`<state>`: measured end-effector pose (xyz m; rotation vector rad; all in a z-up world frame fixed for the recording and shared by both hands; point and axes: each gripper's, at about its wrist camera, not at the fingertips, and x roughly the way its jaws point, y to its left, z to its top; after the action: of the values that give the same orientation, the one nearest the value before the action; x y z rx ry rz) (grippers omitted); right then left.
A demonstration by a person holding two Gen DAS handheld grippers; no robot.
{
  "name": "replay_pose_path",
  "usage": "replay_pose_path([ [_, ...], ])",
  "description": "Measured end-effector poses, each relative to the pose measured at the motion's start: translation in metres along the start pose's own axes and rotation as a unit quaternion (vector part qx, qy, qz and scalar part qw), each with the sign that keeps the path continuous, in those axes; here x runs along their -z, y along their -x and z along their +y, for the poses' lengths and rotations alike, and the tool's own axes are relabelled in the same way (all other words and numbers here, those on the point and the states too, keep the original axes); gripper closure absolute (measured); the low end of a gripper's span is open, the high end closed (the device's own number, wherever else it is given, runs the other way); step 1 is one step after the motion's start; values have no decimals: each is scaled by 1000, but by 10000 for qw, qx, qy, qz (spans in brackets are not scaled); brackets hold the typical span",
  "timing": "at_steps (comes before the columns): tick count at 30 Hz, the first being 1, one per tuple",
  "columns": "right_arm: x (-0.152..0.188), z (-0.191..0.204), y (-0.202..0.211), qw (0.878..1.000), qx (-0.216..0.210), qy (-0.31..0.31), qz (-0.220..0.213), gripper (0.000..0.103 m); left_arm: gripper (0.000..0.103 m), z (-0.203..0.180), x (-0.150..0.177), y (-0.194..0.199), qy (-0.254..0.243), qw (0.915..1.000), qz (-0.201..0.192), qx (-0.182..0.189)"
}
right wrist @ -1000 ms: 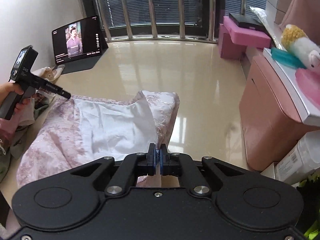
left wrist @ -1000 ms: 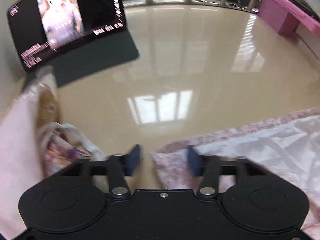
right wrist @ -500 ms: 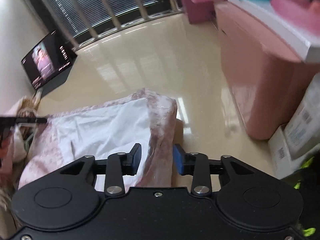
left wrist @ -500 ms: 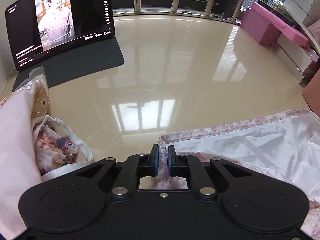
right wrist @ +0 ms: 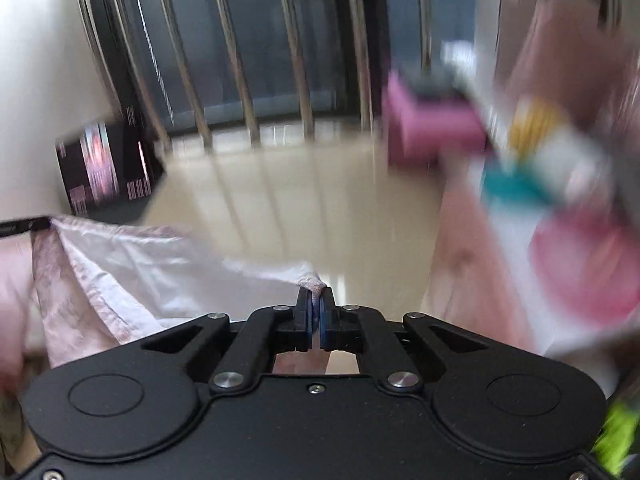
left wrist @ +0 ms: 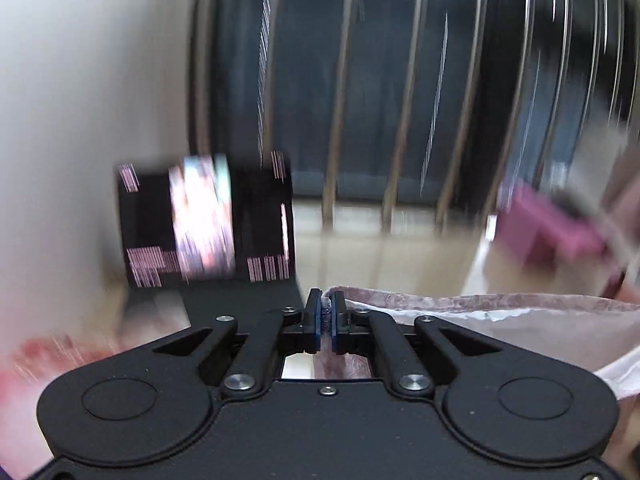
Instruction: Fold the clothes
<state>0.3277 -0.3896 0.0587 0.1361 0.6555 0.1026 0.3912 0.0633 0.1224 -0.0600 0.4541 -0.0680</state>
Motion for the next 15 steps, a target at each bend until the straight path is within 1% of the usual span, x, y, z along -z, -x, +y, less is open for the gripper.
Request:
replay_pose_path([
  [2,-20,5,35,9985,-73,52,-536,100,99,4,-21,41,23,9983,-584,-5],
  [3,-26,8,52,9968,-95,99,-784,100,98,5,-26,60,-22,9970,-770,-40],
  [4,-28,8,64,9957,-22,185,-911,100,98,6,-29,74,-61,9962,-865,-81],
  [5,-30,9,75,9944,68,278,-1018,100,98,7,-28,85,-89,9961,-873,-88],
  [8,-18,8,84,9945,250,397,-942,100,98,7,-10,102,-186,9977,-658,-36],
  [10,-2,8,98,9939,143,262,-1062,100,98,4,23,109,-294,9987,-411,-51],
  [12,22,12,109,9936,102,320,-1080,100,98,2,56,116,-401,9990,-163,-66],
  [15,75,23,115,9959,80,368,-826,100,98,1,114,124,-472,9986,239,-57],
])
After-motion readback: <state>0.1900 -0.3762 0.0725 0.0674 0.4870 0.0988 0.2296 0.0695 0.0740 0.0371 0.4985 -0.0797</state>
